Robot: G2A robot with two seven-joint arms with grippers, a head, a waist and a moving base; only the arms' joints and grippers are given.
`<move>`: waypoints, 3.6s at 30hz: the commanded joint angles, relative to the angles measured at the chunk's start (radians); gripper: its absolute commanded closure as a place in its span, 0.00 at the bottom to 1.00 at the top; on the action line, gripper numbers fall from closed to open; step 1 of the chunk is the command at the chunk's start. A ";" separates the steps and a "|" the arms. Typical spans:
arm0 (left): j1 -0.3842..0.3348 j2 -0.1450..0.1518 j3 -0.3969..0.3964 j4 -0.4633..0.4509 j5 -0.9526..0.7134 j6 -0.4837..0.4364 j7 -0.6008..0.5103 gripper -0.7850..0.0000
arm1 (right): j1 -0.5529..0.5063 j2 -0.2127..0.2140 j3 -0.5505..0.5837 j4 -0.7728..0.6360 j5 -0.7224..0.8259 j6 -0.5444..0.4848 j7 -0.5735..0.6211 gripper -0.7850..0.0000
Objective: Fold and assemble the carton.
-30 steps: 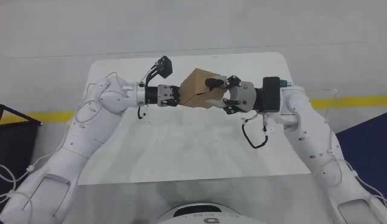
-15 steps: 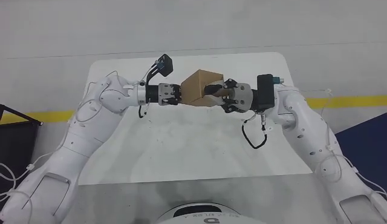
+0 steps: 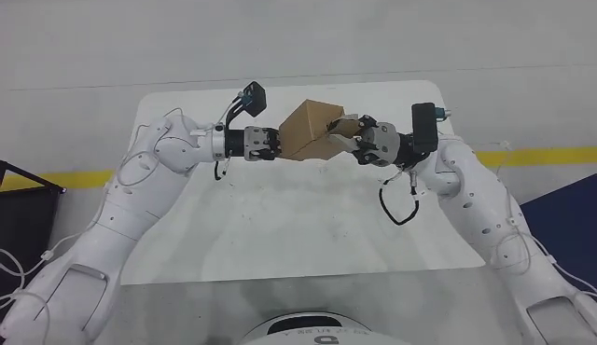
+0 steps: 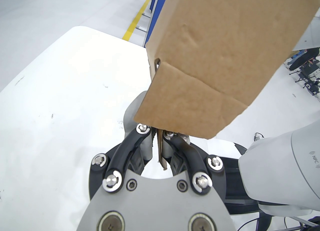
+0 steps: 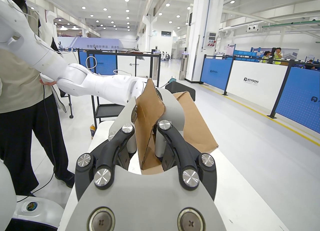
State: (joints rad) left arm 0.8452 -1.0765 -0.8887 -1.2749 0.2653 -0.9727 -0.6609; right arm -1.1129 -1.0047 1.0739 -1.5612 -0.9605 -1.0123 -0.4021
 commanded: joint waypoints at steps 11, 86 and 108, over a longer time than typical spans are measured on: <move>-0.011 0.001 0.012 0.006 0.003 -0.018 -0.008 1.00 | -0.016 0.015 0.032 -0.005 0.023 0.000 0.001 0.81; -0.065 0.019 0.103 0.011 0.001 -0.040 0.015 1.00 | -0.024 0.027 0.086 -0.098 0.029 0.099 0.242 0.10; -0.062 0.040 0.108 -0.036 0.059 -0.040 0.065 1.00 | -0.026 0.019 0.087 -0.121 0.097 0.119 0.409 0.25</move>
State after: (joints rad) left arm 0.7832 -1.0369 -0.7818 -1.3107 0.3214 -1.0123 -0.5995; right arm -1.1357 -0.9863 1.1585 -1.6777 -0.8627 -0.8948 0.0023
